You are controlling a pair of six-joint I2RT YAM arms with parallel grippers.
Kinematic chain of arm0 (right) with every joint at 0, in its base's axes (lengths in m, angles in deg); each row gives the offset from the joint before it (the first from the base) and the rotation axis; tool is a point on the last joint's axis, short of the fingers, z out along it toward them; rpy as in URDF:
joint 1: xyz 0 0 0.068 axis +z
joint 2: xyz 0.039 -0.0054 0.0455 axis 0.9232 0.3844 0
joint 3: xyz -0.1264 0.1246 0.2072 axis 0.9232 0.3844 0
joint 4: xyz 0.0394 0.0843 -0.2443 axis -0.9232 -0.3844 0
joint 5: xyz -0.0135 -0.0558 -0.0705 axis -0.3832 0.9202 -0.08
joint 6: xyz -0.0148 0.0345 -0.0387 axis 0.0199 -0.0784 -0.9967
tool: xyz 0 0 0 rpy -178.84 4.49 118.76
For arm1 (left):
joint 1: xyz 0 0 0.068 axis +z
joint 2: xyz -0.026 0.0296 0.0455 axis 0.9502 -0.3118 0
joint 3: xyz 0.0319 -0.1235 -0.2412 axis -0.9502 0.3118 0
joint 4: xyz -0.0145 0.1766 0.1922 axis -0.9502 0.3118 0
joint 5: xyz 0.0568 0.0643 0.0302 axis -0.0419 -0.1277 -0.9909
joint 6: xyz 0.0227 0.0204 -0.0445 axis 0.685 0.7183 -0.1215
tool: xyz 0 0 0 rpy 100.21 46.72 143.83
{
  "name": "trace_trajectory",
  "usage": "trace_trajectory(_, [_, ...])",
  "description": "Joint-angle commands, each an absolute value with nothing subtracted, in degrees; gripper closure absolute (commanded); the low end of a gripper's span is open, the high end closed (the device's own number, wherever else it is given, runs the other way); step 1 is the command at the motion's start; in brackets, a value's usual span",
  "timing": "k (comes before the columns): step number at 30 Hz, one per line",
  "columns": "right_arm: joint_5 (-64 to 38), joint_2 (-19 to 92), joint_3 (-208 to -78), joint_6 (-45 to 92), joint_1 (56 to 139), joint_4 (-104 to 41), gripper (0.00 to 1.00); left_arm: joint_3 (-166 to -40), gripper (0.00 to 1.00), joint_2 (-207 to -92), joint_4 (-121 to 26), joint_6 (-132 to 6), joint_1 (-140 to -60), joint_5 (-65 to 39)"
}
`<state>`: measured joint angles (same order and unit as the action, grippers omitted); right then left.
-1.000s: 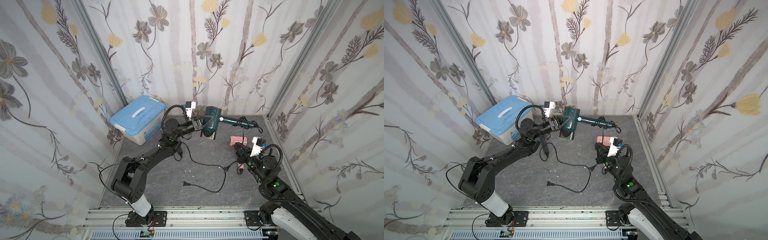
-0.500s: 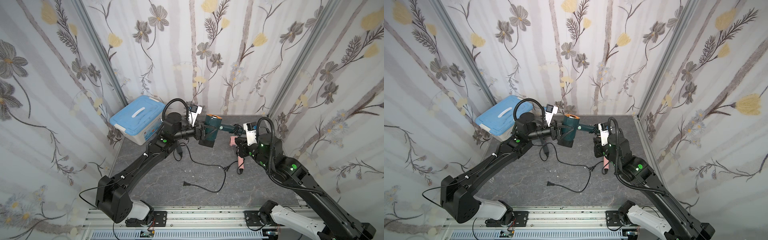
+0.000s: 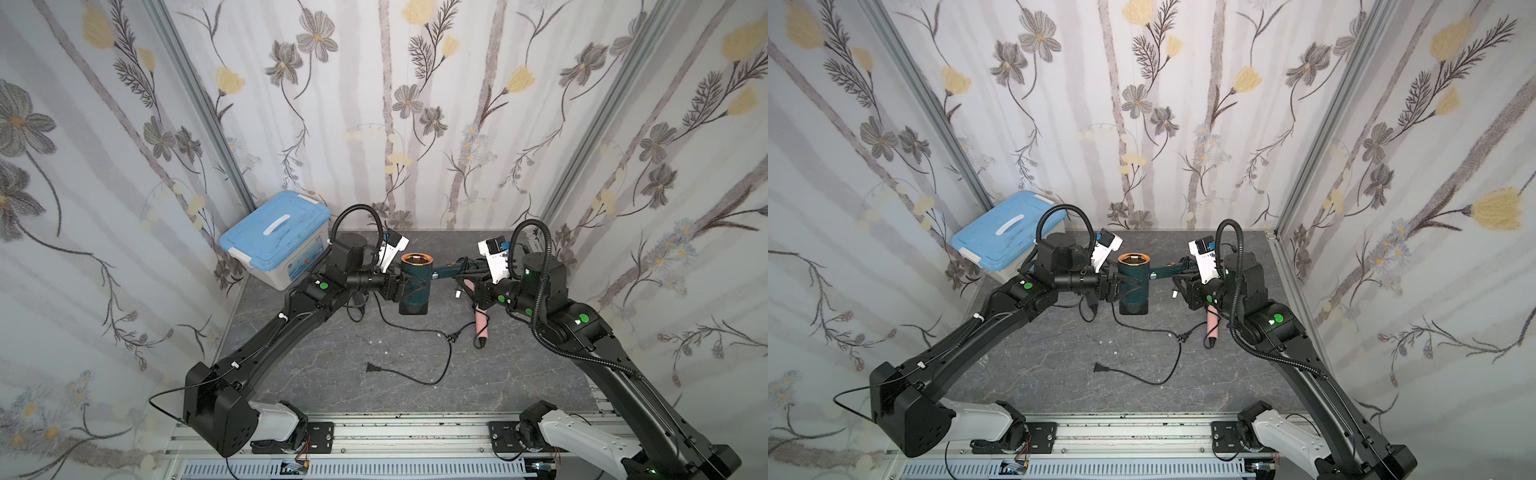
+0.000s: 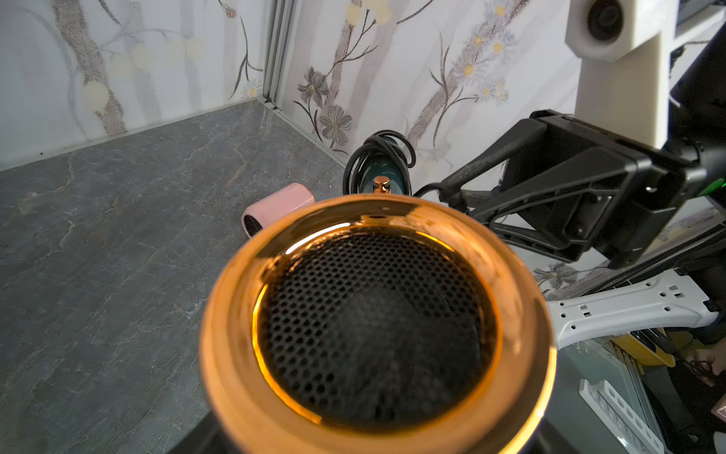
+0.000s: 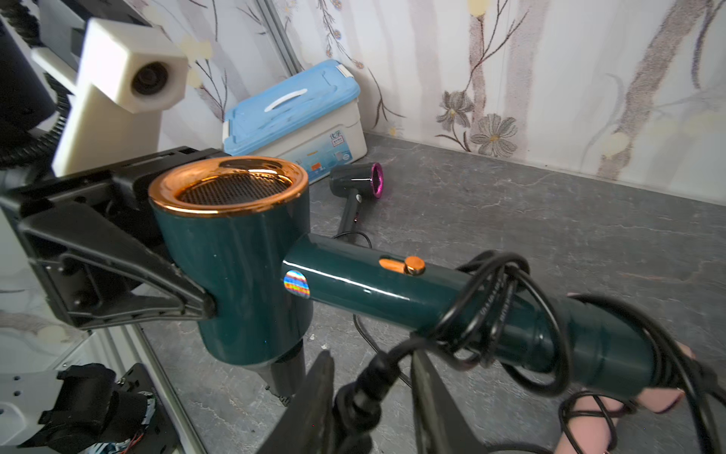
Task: Wrap the cord around the hair dryer
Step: Wrap the power cord around the hair dryer, then place the hair dryer at the center of the board.
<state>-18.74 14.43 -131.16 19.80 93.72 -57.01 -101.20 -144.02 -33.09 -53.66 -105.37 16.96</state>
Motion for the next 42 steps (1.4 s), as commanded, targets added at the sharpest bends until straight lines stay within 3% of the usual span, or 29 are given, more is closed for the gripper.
trace_trajectory(1, [-26.88, 14.52, -129.90, 21.65, 93.11, -50.06, 0.59, -101.56, 1.00, -143.34, -35.41, -51.83, -105.38, 19.45])
trace_trajectory(5, [-30.18, 15.18, -127.93, 22.87, 92.70, -47.45, 0.51, -101.67, 1.00, -143.35, -35.82, -52.48, -105.37, 21.78])
trace_trajectory(12, [-29.40, 15.27, -127.33, 20.54, 91.86, -49.20, 0.47, -100.52, 1.00, -142.13, -36.67, -53.37, -105.41, 21.17])
trace_trajectory(20, [-19.66, 7.95, -130.69, 8.34, 88.69, -60.51, 0.22, -100.46, 1.00, -142.43, -37.67, -54.26, -105.32, 21.88])
trace_trajectory(27, [-14.39, 1.97, -124.53, 3.41, 88.75, -65.73, 0.07, -101.42, 1.00, -141.67, -36.24, -53.86, -104.89, 22.93])
trace_trajectory(35, [-15.66, 0.04, -117.38, 1.65, 89.01, -63.71, 0.03, -103.36, 1.00, -141.32, -33.53, -52.93, -104.81, 24.76])
trace_trajectory(42, [-10.06, 2.36, -115.67, -3.60, 92.23, -57.72, 0.04, -104.11, 1.00, -141.30, -32.79, -52.68, -104.85, 27.50])
